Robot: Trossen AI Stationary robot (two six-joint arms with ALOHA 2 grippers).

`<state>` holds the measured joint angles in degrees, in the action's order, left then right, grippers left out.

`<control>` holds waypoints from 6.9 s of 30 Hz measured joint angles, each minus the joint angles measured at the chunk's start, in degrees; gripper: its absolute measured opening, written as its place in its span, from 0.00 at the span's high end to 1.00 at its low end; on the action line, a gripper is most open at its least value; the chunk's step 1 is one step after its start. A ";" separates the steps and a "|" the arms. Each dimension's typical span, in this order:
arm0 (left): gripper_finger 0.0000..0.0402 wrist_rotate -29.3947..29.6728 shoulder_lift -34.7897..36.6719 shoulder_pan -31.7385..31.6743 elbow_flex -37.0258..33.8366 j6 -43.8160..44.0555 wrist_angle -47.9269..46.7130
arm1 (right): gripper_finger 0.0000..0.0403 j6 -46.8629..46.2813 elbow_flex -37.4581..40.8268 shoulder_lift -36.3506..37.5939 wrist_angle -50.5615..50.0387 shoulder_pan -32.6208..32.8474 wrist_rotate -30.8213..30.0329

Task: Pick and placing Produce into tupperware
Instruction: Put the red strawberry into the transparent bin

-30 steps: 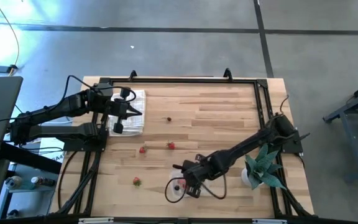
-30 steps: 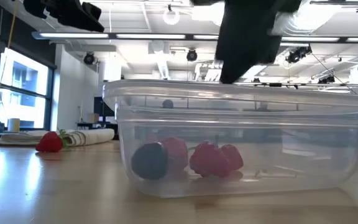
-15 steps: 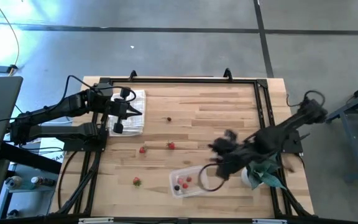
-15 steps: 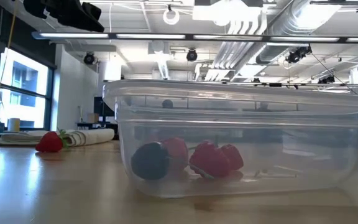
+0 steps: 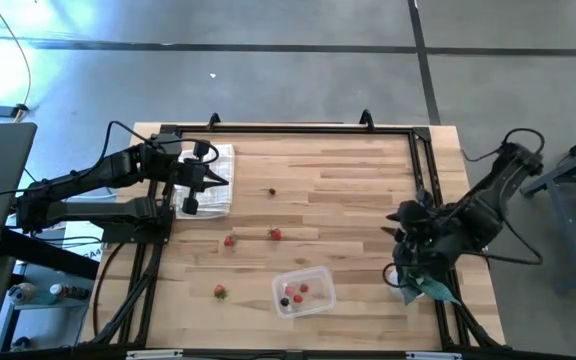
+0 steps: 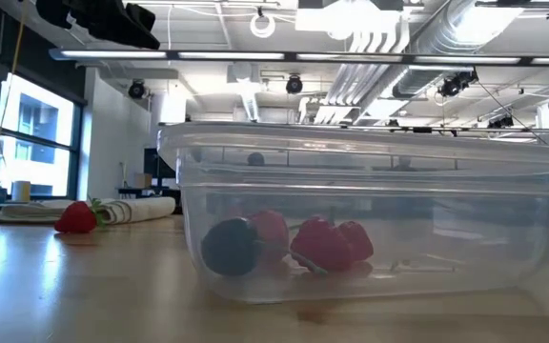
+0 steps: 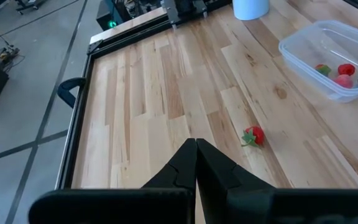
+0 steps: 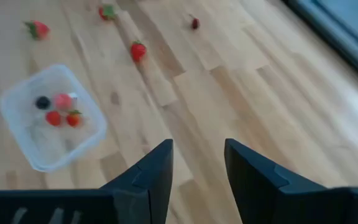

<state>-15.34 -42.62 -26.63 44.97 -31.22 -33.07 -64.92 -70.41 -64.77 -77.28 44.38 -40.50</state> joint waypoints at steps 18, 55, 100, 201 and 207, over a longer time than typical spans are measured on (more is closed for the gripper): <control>1.00 0.00 0.00 0.01 0.00 0.00 0.01 | 0.67 45.49 21.78 4.40 47.14 -14.37 25.91; 1.00 0.01 -0.01 0.00 0.00 -0.02 0.70 | 0.78 57.47 18.73 -4.40 47.98 -20.04 29.80; 1.00 15.83 -27.22 22.49 24.93 35.54 -44.00 | 0.78 57.47 18.80 -4.42 48.00 -20.02 29.71; 0.58 13.64 -44.62 27.66 -5.40 41.85 5.26 | 0.78 57.46 18.78 -4.42 48.02 -20.02 29.72; 0.58 13.62 -44.67 27.66 -5.38 41.92 4.98 | 0.78 57.45 18.78 -4.42 48.01 -20.03 29.72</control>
<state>-1.72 -87.29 1.04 39.59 10.70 -28.09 -7.46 -51.64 -69.19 -29.27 24.35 -10.78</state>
